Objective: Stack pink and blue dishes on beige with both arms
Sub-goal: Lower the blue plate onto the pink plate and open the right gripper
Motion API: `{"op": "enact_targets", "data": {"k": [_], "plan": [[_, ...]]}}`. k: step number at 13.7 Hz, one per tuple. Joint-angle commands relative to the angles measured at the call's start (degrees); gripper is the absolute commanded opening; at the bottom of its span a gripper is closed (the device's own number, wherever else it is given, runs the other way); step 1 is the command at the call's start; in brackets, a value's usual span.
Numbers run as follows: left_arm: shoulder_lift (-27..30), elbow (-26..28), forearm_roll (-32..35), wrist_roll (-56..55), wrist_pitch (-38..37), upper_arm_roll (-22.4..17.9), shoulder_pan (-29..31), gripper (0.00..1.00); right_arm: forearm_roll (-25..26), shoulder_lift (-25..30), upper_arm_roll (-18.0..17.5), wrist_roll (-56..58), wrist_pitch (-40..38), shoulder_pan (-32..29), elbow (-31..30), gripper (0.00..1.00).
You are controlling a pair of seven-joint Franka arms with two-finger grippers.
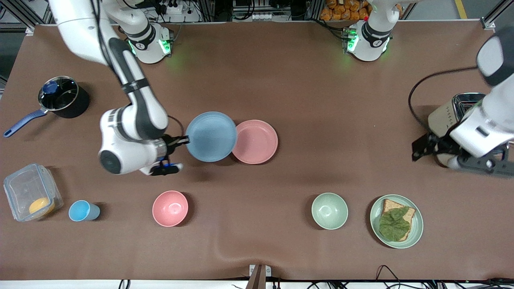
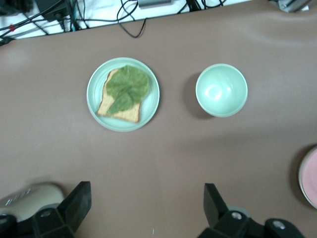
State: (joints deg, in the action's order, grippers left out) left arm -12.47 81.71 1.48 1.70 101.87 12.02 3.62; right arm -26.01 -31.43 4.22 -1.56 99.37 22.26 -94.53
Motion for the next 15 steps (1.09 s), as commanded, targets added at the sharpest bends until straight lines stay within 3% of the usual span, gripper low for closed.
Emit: {"op": "enact_targets", "data": {"k": [1, 3, 5, 9, 11, 15], "plan": [[3.58, 1.69, 0.45, -6.85, -5.79, 1.24, -0.1, 1.0, -0.53, -0.21, 0.97, -7.82, -0.41, 5.32, 2.59, 0.0], [3.33, 1.69, -2.18, -11.1, -6.86, 1.16, -0.89, 1.0, -0.53, -0.65, 0.97, -8.98, 0.2, 7.62, 2.68, 0.0], [4.28, 2.57, -2.19, -9.19, -6.25, -2.34, -3.96, 1.0, -0.62, -1.17, 0.88, -10.04, 1.95, 8.85, 2.77, 0.0], [11.22, 12.75, -3.59, -4.69, -2.48, -6.56, -5.36, 1.0, -0.88, -3.54, 0.88, -11.79, 6.87, 11.31, 2.77, 0.0], [11.76, 13.99, -3.76, -4.26, -1.94, -9.29, -7.39, 1.0, -1.06, -5.21, 0.88, -13.46, 10.04, 12.8, 3.2, 0.0], [10.89, 13.3, -3.77, -5.04, -2.29, -8.77, -7.48, 1.0, -1.23, -6.54, 0.88, -14.08, 11.98, 14.13, 3.73, 0.0]]}}
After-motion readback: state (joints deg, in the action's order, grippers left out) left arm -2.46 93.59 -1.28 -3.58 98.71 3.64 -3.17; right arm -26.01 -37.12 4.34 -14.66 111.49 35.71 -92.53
